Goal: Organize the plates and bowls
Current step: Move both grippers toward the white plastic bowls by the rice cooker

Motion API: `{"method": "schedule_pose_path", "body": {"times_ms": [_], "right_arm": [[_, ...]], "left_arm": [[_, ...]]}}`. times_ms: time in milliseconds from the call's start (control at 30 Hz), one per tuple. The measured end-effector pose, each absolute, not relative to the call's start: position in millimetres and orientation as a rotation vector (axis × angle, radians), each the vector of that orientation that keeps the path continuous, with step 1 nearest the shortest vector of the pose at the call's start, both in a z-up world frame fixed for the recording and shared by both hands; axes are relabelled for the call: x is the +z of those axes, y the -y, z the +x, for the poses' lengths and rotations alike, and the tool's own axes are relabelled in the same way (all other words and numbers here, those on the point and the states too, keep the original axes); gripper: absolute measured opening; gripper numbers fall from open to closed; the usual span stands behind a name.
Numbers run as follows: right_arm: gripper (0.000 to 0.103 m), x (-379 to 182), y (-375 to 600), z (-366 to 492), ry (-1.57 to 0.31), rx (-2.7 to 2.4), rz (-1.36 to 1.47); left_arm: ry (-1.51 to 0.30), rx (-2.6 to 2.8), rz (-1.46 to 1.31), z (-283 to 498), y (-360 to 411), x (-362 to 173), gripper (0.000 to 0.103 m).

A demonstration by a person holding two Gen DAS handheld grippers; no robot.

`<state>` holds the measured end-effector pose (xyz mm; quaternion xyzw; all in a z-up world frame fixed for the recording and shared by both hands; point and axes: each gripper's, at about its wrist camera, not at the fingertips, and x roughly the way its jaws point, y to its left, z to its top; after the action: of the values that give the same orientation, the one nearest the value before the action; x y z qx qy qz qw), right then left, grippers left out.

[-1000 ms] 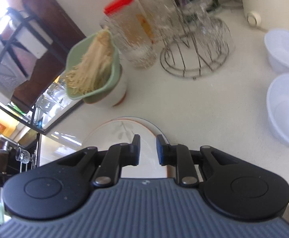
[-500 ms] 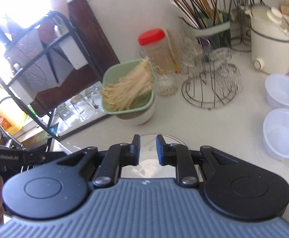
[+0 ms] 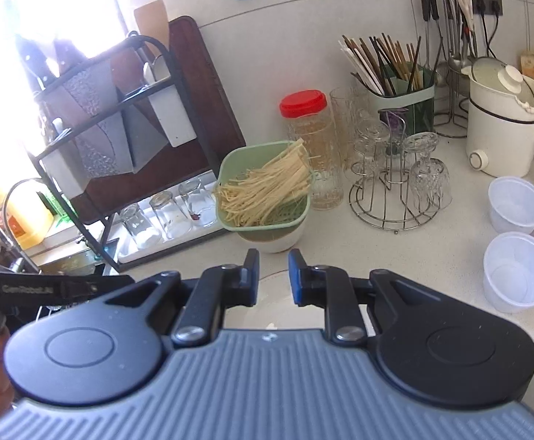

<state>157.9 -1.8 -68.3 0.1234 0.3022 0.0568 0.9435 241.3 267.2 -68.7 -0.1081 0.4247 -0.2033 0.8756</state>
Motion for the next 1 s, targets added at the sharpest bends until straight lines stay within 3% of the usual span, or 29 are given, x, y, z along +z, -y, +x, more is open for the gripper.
{"method": "schedule_pose_path", "body": {"times_ms": [333, 1000], "right_arm": [[0.021, -72.3, 39.5, 166.9, -0.636, 0.171, 0.212], [0.021, -100.4, 191.7, 178.1, -0.678, 0.128, 0.19]], "left_arm": [[-0.844, -0.324, -0.265, 230.7, -229.7, -59.7, 0.016], [-0.878, -0.309, -0.272, 250.1, -53.5, -87.0, 0.016]]}}
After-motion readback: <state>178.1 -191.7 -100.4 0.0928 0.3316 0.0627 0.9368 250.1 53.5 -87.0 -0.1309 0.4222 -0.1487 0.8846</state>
